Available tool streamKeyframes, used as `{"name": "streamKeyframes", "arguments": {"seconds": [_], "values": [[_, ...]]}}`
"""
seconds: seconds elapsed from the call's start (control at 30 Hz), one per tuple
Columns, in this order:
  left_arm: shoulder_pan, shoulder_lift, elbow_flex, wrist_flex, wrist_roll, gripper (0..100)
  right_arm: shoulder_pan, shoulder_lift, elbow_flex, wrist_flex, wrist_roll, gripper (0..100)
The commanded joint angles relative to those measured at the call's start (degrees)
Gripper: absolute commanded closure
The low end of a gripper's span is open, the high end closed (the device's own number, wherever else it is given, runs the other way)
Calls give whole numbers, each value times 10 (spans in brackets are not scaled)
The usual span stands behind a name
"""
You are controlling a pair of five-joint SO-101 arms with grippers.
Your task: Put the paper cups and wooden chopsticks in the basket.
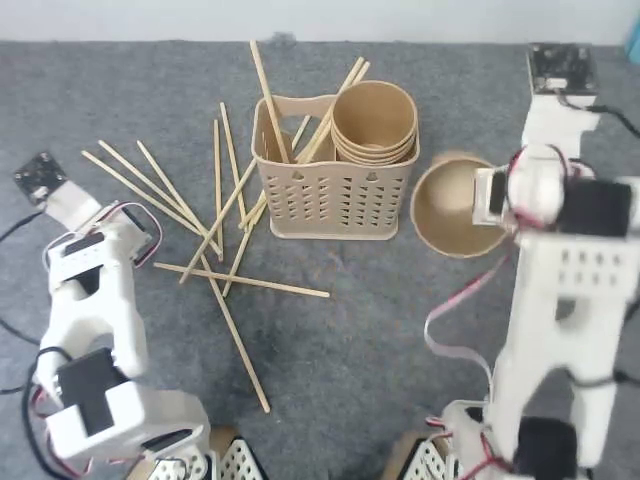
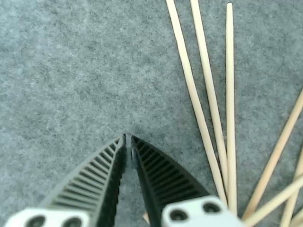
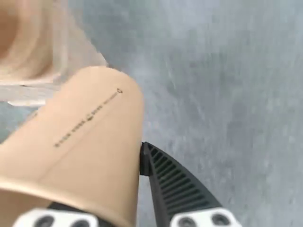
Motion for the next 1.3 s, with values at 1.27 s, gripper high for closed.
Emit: {"name": "streamKeyframes", "arguments": {"seconds": [1.27], "values": [[23,-4,-24,3,-26,988,-95,117,-156,-200,-70,712]]}}
